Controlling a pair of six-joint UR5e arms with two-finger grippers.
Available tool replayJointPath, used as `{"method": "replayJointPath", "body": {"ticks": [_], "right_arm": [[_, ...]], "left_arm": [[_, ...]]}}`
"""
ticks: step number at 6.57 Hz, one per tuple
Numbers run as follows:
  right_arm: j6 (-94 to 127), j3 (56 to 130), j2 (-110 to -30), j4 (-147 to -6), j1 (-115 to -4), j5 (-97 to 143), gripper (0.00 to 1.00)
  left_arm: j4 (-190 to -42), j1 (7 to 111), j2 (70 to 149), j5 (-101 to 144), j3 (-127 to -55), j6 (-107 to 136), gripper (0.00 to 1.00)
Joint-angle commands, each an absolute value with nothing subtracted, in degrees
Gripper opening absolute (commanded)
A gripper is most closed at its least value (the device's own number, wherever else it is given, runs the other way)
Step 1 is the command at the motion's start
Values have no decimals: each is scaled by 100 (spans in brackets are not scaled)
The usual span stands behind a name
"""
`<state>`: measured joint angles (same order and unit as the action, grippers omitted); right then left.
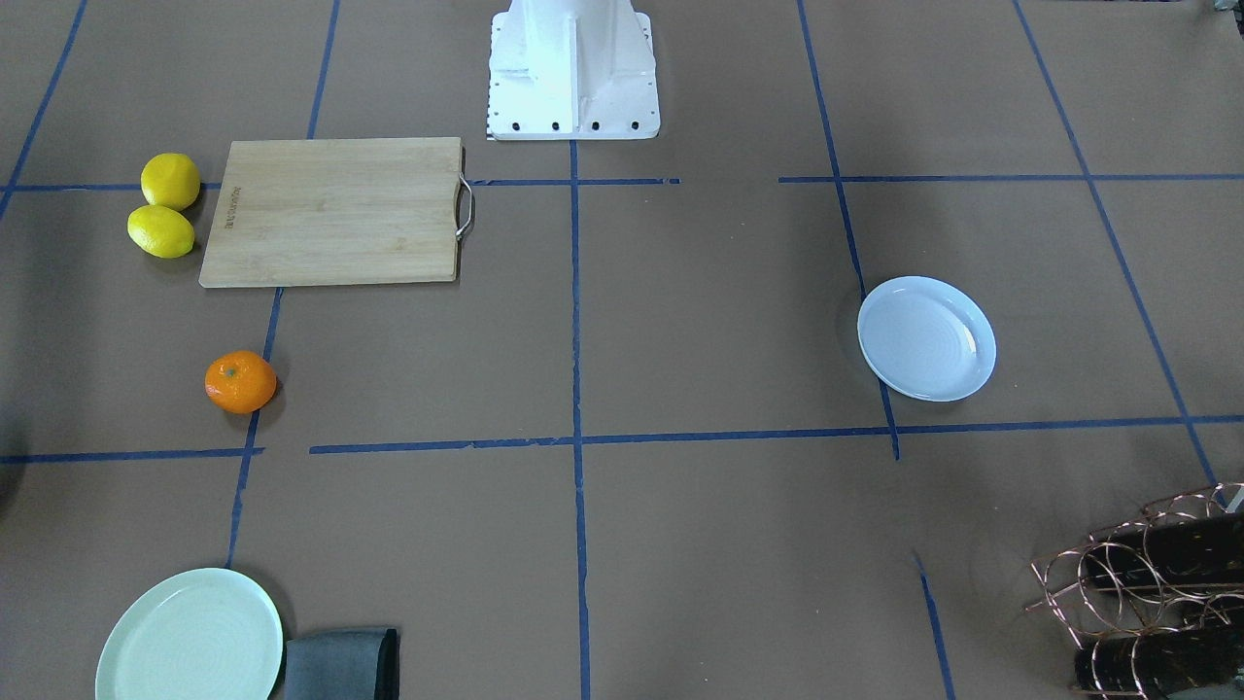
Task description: Pick orange to plate
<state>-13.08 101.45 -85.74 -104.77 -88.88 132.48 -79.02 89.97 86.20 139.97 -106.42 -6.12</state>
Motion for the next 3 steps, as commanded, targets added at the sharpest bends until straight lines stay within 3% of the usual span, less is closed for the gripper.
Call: {"method": "replayJointPath", "body": {"ticks": [1, 3], "right_arm": [[-1301, 10099, -8578, -10477, -8886, 13393, 100], [-1249, 10099, -8596, -10441, -8886, 13438, 100]], "left_arm": [[-7334, 9061, 9049, 13940, -10800, -711, 100], [-7382, 9036, 9053, 13948, -10898, -729, 100]]}}
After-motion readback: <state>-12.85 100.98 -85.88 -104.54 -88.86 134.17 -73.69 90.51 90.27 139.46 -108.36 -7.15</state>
